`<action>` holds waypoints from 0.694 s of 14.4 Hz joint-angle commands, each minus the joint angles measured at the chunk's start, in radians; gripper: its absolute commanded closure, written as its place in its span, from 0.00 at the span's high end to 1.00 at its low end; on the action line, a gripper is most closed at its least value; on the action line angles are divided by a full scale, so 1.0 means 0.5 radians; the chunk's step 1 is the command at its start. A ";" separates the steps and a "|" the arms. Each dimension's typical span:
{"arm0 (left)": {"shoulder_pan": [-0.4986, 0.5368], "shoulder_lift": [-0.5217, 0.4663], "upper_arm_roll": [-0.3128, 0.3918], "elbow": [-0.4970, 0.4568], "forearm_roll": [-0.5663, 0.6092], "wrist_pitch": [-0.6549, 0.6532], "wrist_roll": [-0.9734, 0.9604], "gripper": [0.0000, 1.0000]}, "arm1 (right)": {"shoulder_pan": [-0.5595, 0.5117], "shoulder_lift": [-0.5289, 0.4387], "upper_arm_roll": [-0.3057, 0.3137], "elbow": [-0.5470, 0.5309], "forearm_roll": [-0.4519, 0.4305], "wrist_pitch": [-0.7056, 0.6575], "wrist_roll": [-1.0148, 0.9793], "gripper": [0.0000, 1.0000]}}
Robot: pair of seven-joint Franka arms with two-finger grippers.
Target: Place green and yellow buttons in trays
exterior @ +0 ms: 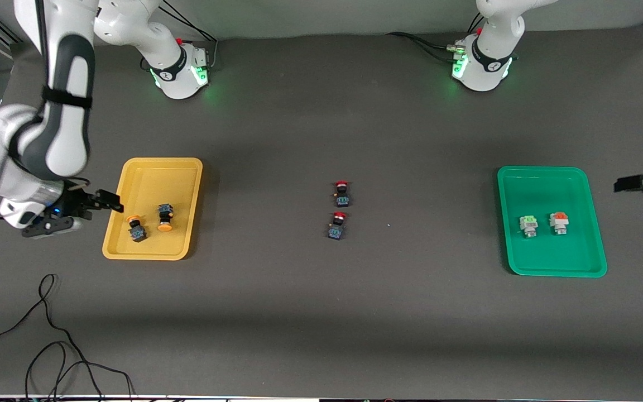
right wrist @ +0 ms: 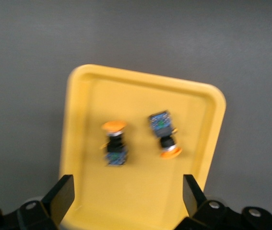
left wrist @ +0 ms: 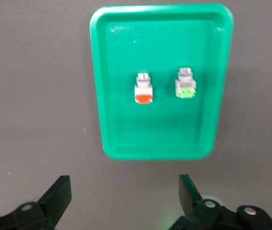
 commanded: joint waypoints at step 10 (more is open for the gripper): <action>-0.568 -0.355 -0.020 -0.009 -0.171 -0.271 -0.626 1.00 | 0.073 -0.011 -0.364 1.116 -0.438 -1.233 0.656 1.00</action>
